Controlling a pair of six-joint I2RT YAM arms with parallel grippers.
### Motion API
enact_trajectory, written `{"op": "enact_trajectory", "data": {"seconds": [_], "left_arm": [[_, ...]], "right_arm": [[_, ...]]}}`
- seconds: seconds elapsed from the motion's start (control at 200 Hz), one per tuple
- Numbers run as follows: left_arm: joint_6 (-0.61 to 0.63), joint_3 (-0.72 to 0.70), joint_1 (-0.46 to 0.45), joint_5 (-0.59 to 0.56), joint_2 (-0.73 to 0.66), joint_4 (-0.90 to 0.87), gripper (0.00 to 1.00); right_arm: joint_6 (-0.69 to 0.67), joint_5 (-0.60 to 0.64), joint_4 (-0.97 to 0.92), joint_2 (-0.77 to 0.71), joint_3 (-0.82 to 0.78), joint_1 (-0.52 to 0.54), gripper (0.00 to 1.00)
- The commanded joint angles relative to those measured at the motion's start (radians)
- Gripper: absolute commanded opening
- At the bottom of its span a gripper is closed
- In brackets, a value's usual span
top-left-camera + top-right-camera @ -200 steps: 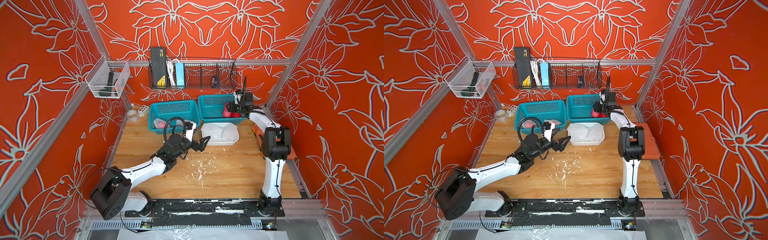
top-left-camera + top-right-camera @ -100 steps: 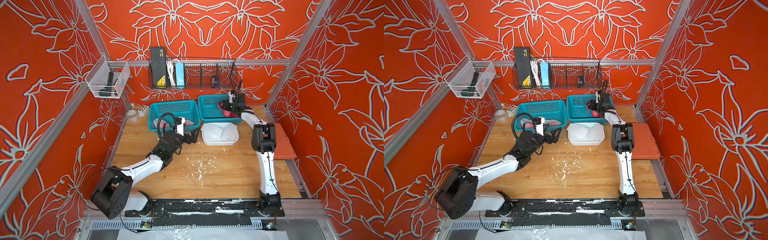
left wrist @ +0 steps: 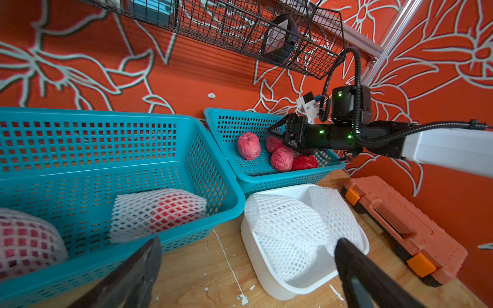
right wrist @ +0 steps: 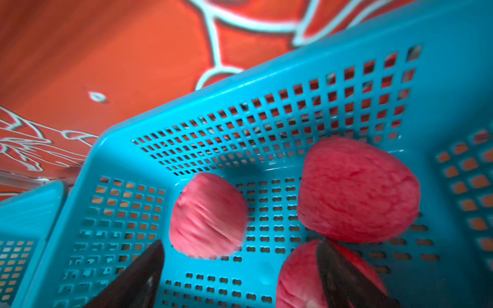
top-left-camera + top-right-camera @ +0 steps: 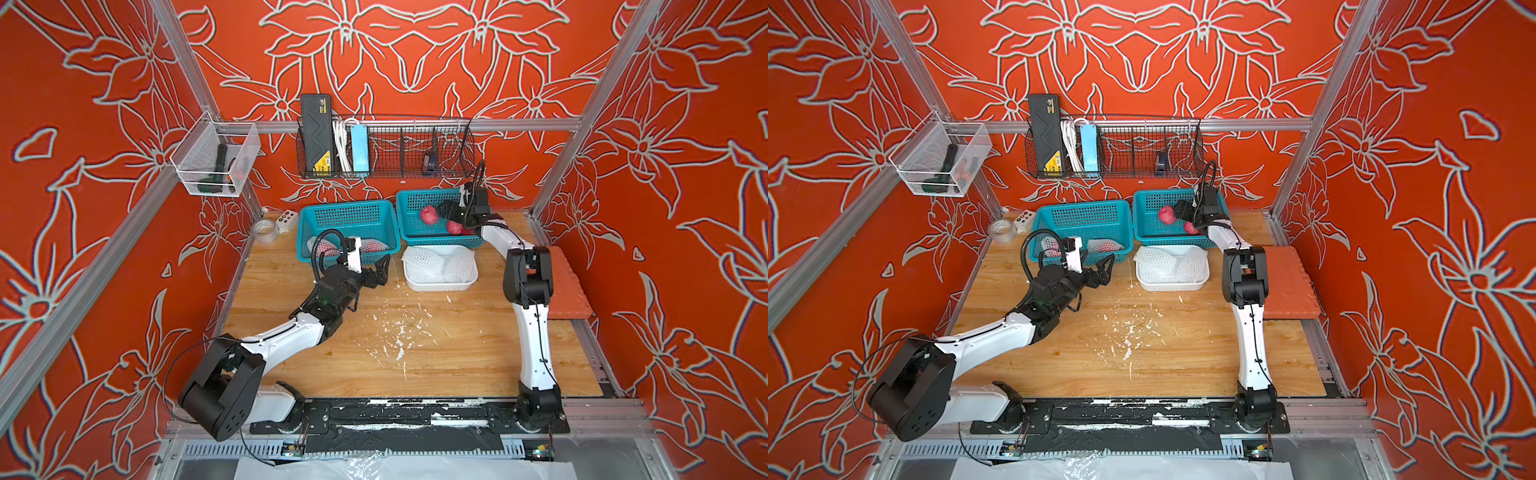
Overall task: Remove foam nets from apples
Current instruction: Place the apple in the basket, then pick up the apple from the basket.
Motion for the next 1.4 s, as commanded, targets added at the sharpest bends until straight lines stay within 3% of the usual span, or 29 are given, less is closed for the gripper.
{"op": "enact_trajectory", "data": {"seconds": [0.0, 0.18, 0.355, 0.631, 0.886, 1.021, 1.181, 1.391], "left_arm": [[0.014, 0.029, 0.009, -0.041, -0.012, -0.011, 0.98], [0.026, 0.064, 0.013, -0.046, 0.013, -0.013, 0.98], [0.034, 0.112, 0.04, -0.019, 0.057, -0.039, 0.98], [0.087, 0.173, 0.084, 0.023, 0.042, -0.097, 0.93], [0.146, 0.264, 0.09, 0.048, 0.029, -0.296, 0.91], [0.153, 0.309, 0.14, 0.067, 0.051, -0.381, 0.89], [0.163, 0.473, 0.228, 0.175, 0.173, -0.546, 0.86], [0.232, 0.766, 0.27, 0.24, 0.398, -0.827, 0.84]], "right_arm": [[-0.038, 0.062, -0.021, -0.09, -0.02, 0.006, 0.93], [-0.034, 0.035, 0.056, -0.232, -0.166, -0.002, 0.93], [-0.058, -0.015, 0.007, -0.391, -0.282, -0.002, 0.93], [-0.05, -0.043, 0.117, -0.709, -0.628, 0.015, 0.91], [-0.104, 0.14, 0.262, -0.996, -0.936, 0.187, 0.91], [-0.094, 0.218, 0.316, -1.119, -1.093, 0.305, 0.9], [-0.158, 0.254, 0.385, -1.24, -1.298, 0.434, 0.9], [-0.283, 0.207, 0.387, -1.311, -1.459, 0.473, 0.9]]}}
